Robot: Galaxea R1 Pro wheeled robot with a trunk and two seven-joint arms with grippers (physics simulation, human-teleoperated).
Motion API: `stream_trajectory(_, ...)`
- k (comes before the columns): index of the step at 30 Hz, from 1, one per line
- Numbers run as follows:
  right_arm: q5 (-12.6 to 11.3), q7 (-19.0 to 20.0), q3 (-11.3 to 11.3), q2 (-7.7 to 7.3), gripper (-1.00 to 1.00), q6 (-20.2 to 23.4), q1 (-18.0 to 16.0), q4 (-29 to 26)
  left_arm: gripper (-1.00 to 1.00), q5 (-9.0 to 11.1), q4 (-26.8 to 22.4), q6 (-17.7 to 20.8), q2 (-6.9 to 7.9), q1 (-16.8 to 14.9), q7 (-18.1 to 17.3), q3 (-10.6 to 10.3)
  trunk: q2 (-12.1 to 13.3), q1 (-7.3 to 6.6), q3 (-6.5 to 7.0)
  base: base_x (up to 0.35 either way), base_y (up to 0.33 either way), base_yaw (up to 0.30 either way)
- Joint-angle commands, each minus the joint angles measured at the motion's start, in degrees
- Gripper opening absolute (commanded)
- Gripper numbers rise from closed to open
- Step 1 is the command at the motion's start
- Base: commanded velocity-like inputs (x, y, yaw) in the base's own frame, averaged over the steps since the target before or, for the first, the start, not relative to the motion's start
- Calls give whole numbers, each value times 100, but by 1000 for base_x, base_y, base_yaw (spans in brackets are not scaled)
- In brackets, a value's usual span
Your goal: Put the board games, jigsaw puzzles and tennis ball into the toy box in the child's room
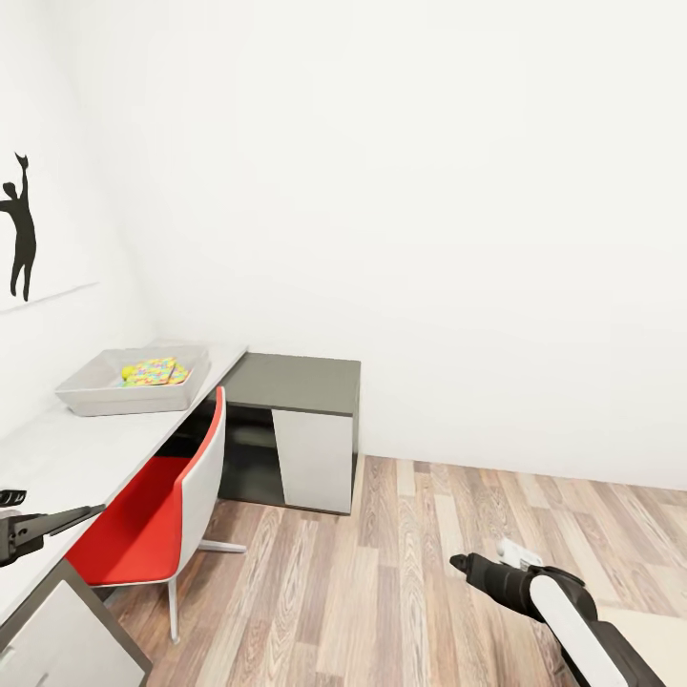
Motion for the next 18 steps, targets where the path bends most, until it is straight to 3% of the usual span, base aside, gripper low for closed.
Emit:
stream_trajectory(1,-58,-59,13,5,100,-1,-6,-8,100,-4,-1,60,1,-4,-22,0,-13,4,-13,0,0,0)
stream_trajectory(7,-44,-59,13,170,100,-1,-6,0,100,-8,-1,62,-2,-4,-22,-2,-13,4,-13,-54,30,-77)
stream_trajectory(18,-45,-57,13,198,100,-1,-6,6,100,-7,-1,66,1,-4,-22,0,-13,4,-13,-75,64,-250)
